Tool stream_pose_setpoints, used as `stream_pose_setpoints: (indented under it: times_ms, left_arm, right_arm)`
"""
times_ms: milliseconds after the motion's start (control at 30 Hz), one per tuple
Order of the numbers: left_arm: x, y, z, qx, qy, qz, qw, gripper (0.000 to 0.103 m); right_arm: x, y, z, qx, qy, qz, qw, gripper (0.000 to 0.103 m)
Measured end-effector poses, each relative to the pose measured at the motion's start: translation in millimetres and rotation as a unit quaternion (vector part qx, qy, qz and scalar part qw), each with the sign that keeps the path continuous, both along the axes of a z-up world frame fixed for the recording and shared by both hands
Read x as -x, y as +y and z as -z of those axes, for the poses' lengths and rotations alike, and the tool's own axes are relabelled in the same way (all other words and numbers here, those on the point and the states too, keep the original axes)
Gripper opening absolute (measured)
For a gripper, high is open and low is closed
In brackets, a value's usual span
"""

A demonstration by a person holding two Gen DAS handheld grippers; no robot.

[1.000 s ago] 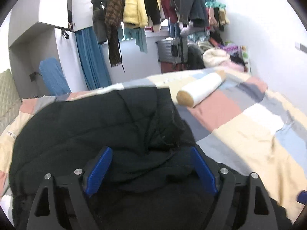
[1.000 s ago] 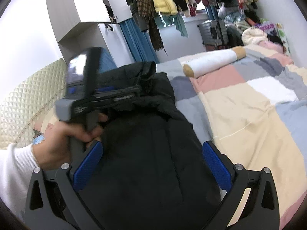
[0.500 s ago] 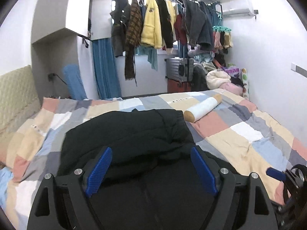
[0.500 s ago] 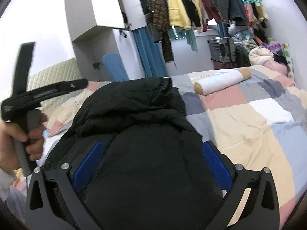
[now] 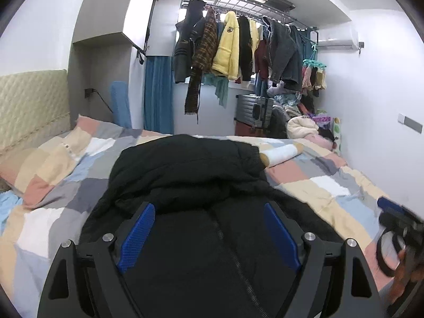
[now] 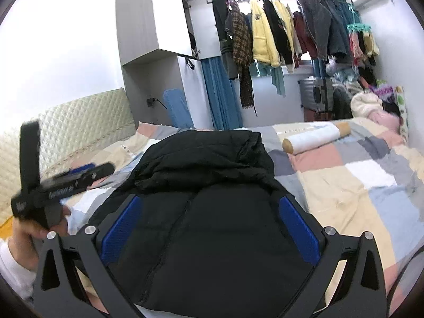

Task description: Fold large clothes

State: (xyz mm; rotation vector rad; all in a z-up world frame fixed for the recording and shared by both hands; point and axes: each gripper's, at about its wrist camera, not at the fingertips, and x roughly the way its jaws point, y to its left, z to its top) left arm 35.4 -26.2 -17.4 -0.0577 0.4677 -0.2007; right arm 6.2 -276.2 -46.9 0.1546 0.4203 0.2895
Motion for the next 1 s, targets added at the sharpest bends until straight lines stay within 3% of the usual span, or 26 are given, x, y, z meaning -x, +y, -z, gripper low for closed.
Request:
stream_pose_setpoints:
  times_ms: [267, 500, 600, 700, 800, 1000]
  left_arm:
    - [-8.9, 32.3, 32.4, 0.035, 0.028, -0.021, 0.9988, 0.084]
    - [-31.2, 43.0, 60.3, 0.036, 0.048, -0.042, 0.9973, 0.084]
    - [-41.6, 44.7, 70.8, 0.035, 0.059, -0.047, 0.9966, 0.084]
    - [-50.0, 46.2, 80.4, 0.044, 0.065, -0.054, 0.9955, 0.084]
    - [-58.4, 47.2, 89.6, 0.049, 0.066, -0.054, 0.9951, 0.084]
    - [-79.6, 50.2, 108.1, 0.053, 0.083, -0.058, 0.9934, 0.084]
  right_arm:
    - [-47.4, 4.5, 0.5, -0.022, 0.069, -0.004, 0.997, 0.103]
    - [-166.5, 22.0, -16.8, -0.042, 0.086, -0.008, 0.995, 0.103]
    - [-228.6, 18.2, 7.0, -0.050, 0.111, 0.015, 0.992, 0.102]
    - [-269.2, 1.9, 40.0, -0.078, 0.137, 0.029, 0.987, 0.093]
    - [-289.7, -11.6, 70.6, -0.124, 0.148, 0.029, 0.981, 0.090]
    - [-321.0, -10.7, 101.8, -0.112, 0.159, 0.032, 0.980, 0.082]
